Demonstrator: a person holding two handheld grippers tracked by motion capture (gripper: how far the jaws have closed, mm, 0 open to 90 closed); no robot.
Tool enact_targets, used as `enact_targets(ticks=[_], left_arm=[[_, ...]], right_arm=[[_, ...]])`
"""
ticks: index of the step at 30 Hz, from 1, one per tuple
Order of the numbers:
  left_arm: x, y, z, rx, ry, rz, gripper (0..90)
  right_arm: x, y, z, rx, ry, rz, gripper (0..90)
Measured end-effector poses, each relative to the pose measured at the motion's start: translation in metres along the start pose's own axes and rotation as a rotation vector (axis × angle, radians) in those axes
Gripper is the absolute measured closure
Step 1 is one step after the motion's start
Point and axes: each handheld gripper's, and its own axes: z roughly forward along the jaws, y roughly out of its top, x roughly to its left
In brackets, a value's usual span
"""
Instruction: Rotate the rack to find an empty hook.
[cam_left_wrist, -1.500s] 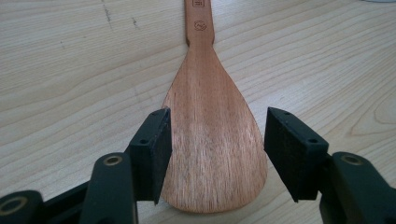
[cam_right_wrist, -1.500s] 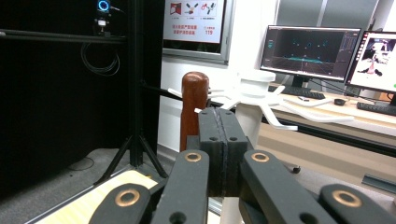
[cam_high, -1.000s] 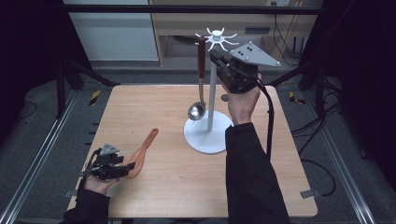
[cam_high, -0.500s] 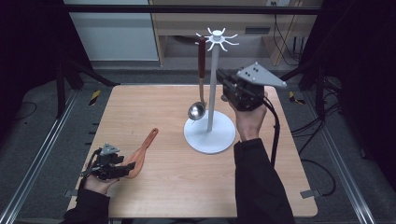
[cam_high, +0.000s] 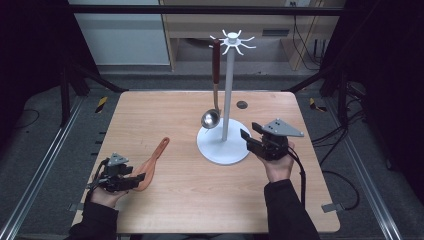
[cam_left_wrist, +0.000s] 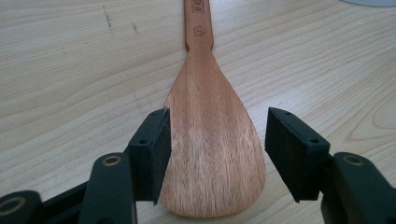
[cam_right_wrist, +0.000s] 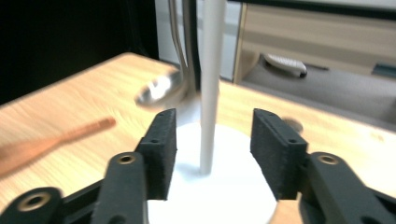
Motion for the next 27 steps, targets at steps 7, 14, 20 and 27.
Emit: enact_targets(ticks=[7,14,20,27], left_arm=[[0.0,0.008,-0.003,-0.016,-0.01,-0.002,40.5],[-0.002,0.022,-0.004,-0.022,-0.009,0.015,40.0],[-0.001,0.039,-0.001,-0.012,-0.012,0.023,39.2],[-0.006,0.058,0.007,0.02,-0.014,0.05,38.3]], right_arm=[[-0.014,-0.043,-0.007,0.103,-0.036,0.014,38.2],[-0.018,-0.071,-0.015,0.181,-0.05,-0.003,33.9],[-0.023,-0.088,-0.027,0.227,-0.065,-0.01,31.4],[-0.032,-0.103,-0.042,0.27,-0.084,0.008,30.1]])
